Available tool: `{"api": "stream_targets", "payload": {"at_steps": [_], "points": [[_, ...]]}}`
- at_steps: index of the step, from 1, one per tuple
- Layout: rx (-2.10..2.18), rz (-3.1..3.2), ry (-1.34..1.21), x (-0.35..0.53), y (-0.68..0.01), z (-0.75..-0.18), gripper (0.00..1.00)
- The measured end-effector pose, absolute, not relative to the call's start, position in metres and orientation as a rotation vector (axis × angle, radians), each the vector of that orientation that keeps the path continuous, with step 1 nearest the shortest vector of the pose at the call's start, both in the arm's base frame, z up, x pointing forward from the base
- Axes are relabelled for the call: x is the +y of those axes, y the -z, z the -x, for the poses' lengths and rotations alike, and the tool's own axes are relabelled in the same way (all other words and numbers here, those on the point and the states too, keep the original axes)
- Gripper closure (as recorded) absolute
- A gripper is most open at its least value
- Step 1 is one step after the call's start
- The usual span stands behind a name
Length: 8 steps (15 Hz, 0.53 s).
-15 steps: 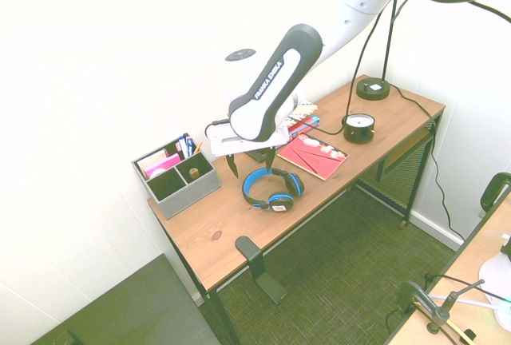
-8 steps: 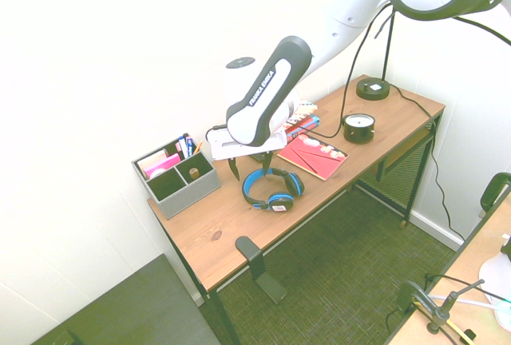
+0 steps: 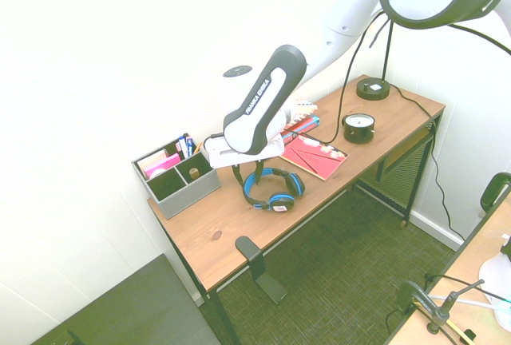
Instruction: Hang the headphone
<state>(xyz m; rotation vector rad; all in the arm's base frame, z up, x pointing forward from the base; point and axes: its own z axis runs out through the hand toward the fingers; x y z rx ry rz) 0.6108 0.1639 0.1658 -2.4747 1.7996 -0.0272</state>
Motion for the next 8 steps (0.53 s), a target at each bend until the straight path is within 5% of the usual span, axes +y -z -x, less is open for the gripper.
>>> {"api": "stream_targets", "payload": {"at_steps": [8], "points": [[1.774,2.497,0.011,0.169,-0.1696,-0.6045,1.0]]}}
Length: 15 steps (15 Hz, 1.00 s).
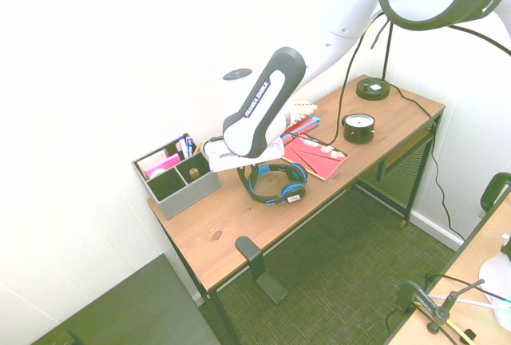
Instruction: Hang the headphone
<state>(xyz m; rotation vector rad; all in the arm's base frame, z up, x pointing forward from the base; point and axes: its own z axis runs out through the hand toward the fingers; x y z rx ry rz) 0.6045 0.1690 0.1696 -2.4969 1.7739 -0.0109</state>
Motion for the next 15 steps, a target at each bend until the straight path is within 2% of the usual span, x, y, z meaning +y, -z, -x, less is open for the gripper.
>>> {"api": "stream_targets", "payload": {"at_steps": [2,6,10,13,15], "points": [[1.728,2.601,-0.005,0.169,-0.188,-0.592,1.0],[1.447,2.831,0.046,0.167,-0.277,-0.553,1.0],[1.165,2.934,0.026,0.192,-0.35,-0.488,1.0],[1.023,2.981,-0.002,0.211,-0.38,-0.426,1.0],[1.0,2.999,0.02,0.22,-0.371,-0.399,1.0]]}}
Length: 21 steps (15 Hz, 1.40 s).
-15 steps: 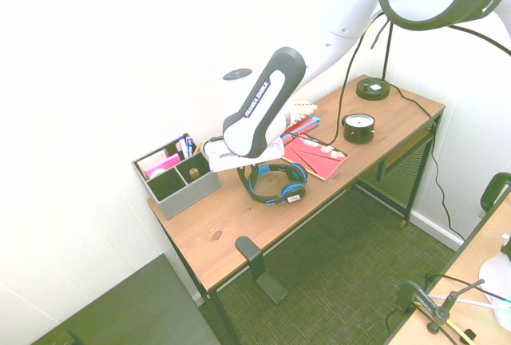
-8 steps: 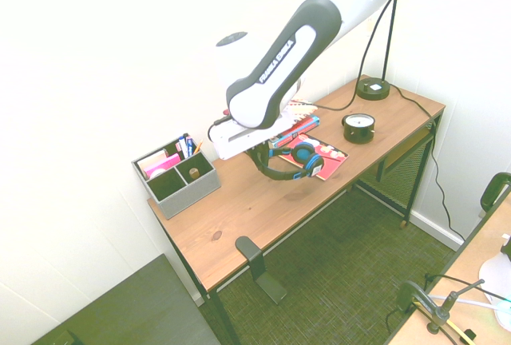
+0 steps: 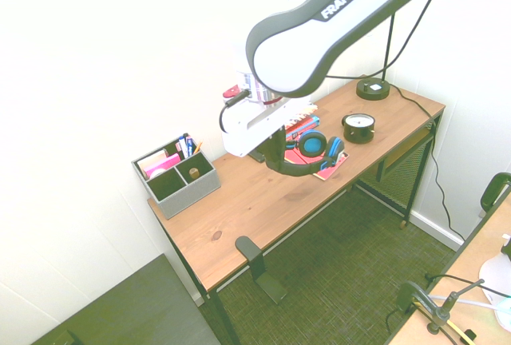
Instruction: Hang the headphone
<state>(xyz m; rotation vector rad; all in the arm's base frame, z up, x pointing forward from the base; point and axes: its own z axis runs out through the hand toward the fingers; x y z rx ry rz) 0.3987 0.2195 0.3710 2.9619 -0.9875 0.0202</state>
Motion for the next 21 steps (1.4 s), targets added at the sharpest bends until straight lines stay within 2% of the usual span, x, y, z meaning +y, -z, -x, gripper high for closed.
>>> {"api": "stream_targets", "payload": {"at_steps": [10,13,17,18,21], "points": [[-0.88,-3.036,0.018,0.312,-0.189,-0.297,1.0],[-0.871,-3.011,0.02,0.326,-0.134,-0.315,1.0],[-0.87,-2.977,-0.081,0.347,-0.093,-0.355,1.0],[-0.868,-2.972,-0.094,0.353,-0.088,-0.357,0.0],[-0.876,-2.967,-0.07,0.363,-0.079,-0.358,0.0]]}}
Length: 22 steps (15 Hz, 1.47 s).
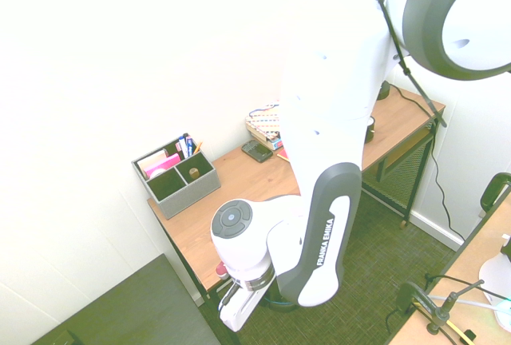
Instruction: Hang the headphone
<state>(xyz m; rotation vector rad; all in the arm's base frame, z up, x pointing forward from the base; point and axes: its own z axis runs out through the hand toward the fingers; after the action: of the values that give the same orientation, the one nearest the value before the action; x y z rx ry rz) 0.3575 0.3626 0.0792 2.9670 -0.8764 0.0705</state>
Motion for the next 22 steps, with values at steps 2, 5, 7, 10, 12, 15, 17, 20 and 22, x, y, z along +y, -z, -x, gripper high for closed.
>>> {"api": "stream_targets", "payload": {"at_steps": [2,5,7,10,12,15,17,20,22], "points": [[-0.882,-2.968,-0.052,0.362,-0.077,-0.362,0.0],[-0.891,-2.966,-0.037,0.359,-0.076,-0.365,0.0],[-0.891,-2.971,-0.026,0.359,-0.077,-0.367,0.0],[-0.889,-3.013,0.041,0.364,-0.099,-0.374,0.0],[-0.856,-3.061,0.123,0.356,-0.143,-0.391,0.0],[-0.702,-3.125,0.112,0.306,-0.232,-0.436,0.0],[-0.632,-3.134,0.1,0.259,-0.293,-0.458,0.0],[-0.714,-3.107,0.028,0.173,-0.375,-0.472,0.0],[-0.78,-3.076,0.027,0.117,-0.407,-0.457,0.0]]}}
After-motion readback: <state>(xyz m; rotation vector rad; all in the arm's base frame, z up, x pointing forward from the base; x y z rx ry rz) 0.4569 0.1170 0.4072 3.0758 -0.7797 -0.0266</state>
